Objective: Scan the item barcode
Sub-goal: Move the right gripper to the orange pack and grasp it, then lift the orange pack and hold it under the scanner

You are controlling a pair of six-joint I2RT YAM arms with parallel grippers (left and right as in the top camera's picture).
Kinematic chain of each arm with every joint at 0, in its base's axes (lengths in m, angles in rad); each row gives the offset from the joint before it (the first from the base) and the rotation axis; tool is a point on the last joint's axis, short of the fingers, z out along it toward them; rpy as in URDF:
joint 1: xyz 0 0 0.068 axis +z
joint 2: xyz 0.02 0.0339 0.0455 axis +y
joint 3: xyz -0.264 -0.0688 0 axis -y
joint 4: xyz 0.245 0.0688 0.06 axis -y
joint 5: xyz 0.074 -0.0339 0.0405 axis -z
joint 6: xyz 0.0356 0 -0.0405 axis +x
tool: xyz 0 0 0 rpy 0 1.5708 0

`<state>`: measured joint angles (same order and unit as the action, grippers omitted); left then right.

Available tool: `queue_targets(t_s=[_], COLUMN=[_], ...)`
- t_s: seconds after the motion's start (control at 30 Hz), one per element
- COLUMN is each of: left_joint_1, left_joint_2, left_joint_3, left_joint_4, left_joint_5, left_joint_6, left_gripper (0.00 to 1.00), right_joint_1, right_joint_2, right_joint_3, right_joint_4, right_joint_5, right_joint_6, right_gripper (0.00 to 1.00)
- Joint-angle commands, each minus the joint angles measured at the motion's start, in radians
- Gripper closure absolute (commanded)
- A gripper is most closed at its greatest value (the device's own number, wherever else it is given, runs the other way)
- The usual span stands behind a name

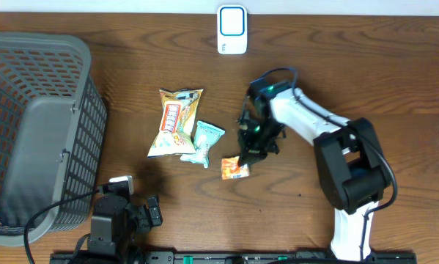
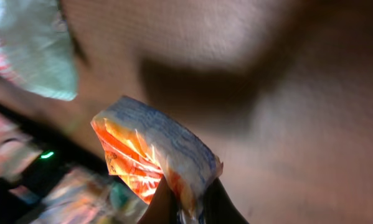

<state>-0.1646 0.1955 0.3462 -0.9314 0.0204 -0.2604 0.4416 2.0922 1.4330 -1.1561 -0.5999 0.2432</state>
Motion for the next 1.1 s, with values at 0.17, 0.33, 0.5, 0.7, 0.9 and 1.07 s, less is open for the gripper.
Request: queue_targets(t_s=[0.17,0.33,0.5,0.7,0.9,1.07], left_joint_1=[0.005,0.005,0.005,0.005,0.005,0.005], left_joint_2=[-0.002,-0.002,-0.002,-0.002,-0.002,-0.002], left_joint_3=[0.005,0.005,0.005,0.005,0.005,0.005], left_joint_4=[-0.002,-0.002,-0.002,-0.003,-0.002,-0.002], left_joint_5=[-0.005,-0.005,-0.005,-0.005,-0.005,-0.005], left_joint_6=[0.012,0.012,0.012,0.012,0.012,0.012], left_gripper=[0.02,0.02,0.02,0.02,0.02,0.02], right_joint_1=[-0.113,-0.123,-0.123,-0.123,-0.123,-0.124], right_joint_2=[-0.009,-0.009,-0.009,-0.009,-0.009,-0.009], right_joint_3=[0.090,0.090,0.090,0.090,0.090,0.090], right_joint_4=[-0.317,-0.352,-0.351,-0.291,0.037,0.277], right_joint_5=[-0.381,-0.377,-0.378,-0.378,-0.231,-0.256], right_joint_6=[0.023,0.022,0.022,0.022,0.022,0.022], right_gripper=[0.98,0.98,0.98,0.99,0.99,0.99])
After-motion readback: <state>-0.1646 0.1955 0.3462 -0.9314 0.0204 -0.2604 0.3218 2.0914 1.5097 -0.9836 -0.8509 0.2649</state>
